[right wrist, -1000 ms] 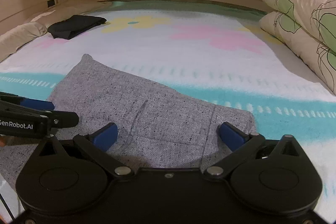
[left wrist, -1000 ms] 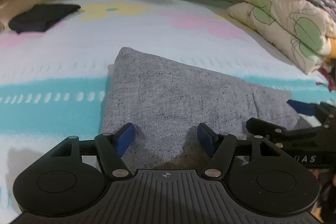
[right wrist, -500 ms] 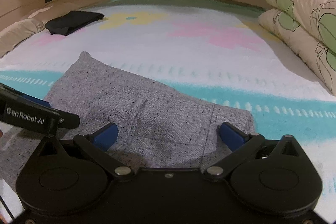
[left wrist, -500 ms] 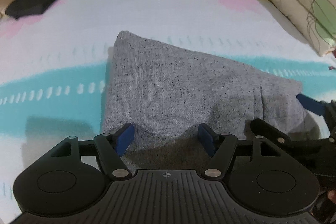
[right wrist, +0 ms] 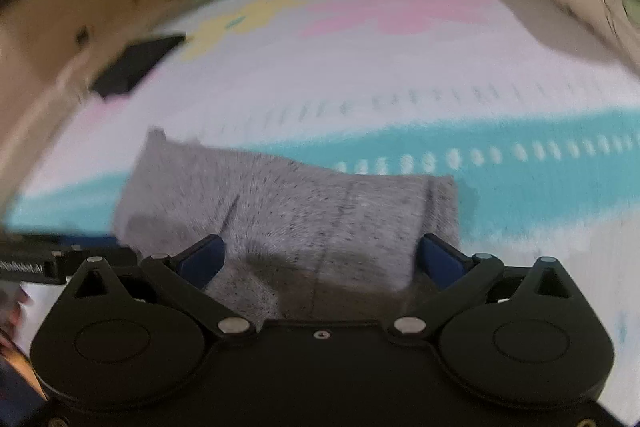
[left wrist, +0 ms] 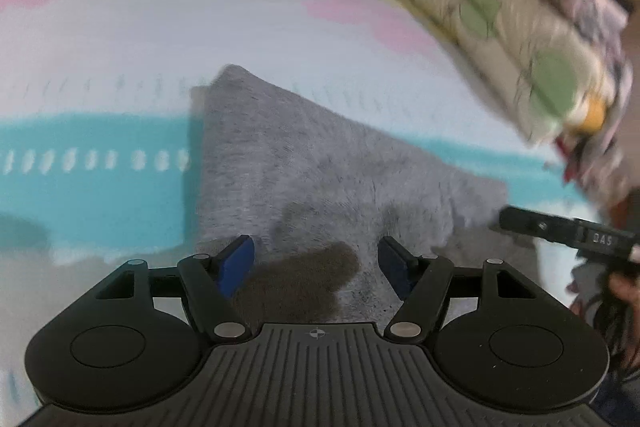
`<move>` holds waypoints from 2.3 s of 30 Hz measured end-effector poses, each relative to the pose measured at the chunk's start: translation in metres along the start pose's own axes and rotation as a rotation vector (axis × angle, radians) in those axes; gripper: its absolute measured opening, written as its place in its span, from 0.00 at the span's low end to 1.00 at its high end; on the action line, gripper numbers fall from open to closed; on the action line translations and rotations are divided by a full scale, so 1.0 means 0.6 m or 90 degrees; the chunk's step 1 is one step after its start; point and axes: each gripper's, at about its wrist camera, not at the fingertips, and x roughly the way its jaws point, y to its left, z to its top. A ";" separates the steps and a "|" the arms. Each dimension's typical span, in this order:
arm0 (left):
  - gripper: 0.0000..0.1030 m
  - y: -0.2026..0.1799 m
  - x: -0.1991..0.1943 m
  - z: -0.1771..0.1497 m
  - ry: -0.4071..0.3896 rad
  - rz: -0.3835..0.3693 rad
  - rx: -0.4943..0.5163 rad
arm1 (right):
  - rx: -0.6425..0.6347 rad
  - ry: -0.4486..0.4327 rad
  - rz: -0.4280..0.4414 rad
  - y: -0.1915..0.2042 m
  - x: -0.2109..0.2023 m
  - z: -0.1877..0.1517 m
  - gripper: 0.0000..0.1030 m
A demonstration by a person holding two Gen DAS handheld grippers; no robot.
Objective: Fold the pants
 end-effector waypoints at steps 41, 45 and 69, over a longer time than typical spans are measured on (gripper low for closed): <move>0.98 0.057 0.079 0.004 -0.003 -0.214 -0.113 | 0.182 0.085 0.375 -0.092 0.050 -0.012 1.00; 0.98 0.061 0.079 0.004 0.000 -0.216 -0.124 | 0.188 0.078 0.372 -0.091 0.047 -0.015 1.00; 0.19 0.006 -0.017 0.004 -0.087 -0.077 -0.044 | 0.087 0.030 0.222 -0.020 -0.046 -0.003 0.40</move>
